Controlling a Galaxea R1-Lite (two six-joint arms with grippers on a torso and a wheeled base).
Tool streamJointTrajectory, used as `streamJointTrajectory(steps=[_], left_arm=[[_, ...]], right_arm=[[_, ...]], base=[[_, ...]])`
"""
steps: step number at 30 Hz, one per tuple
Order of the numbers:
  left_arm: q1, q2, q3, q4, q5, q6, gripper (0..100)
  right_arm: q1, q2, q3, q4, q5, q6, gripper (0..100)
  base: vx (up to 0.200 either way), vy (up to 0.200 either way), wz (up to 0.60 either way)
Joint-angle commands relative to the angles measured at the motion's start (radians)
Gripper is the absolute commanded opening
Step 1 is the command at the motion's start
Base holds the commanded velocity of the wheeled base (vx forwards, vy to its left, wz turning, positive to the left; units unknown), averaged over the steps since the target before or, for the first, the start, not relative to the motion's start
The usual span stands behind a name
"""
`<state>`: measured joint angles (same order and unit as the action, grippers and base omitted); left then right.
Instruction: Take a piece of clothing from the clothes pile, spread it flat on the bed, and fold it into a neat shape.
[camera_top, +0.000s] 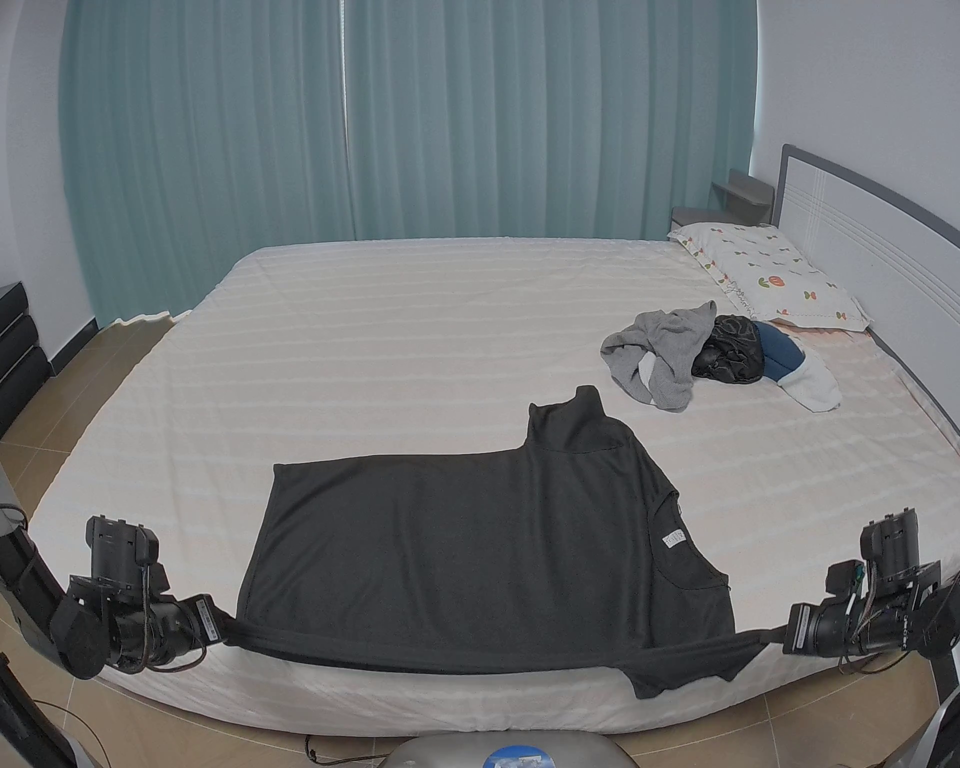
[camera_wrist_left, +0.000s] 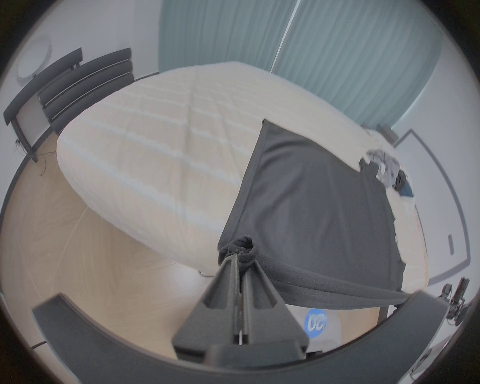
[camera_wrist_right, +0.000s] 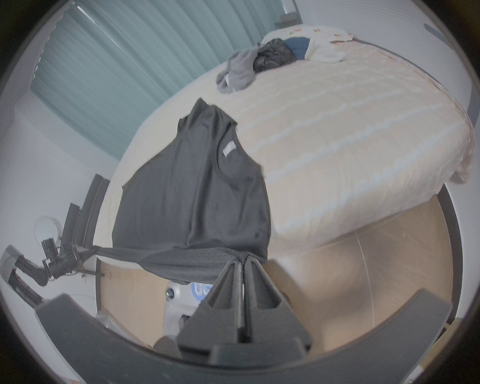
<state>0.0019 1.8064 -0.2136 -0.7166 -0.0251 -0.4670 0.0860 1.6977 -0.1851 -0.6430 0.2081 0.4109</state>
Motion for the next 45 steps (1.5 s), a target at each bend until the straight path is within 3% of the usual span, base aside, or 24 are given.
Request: streamJointTrajectory(steps=[1,12,45], left_arm=[[0.0,-0.036,-0.05,0.0,-0.001,-0.039,0],[-0.003,-0.032,-0.072,0.006,-0.004,-0.045,0],[-0.005,0.292,-0.323,0.008,-0.003,-0.047,0]], right_arm=[[0.006,0.002,-0.065,-0.001,-0.004,0.029,0],[0.006,0.022,-0.112,-0.001,0.001,0.031,0],[0.024,0.395,-0.467,-0.001,-0.006,0.034,0]], base=[[0.0,0.0,0.0],[0.0,0.0,0.0],[0.0,0.0,0.0]])
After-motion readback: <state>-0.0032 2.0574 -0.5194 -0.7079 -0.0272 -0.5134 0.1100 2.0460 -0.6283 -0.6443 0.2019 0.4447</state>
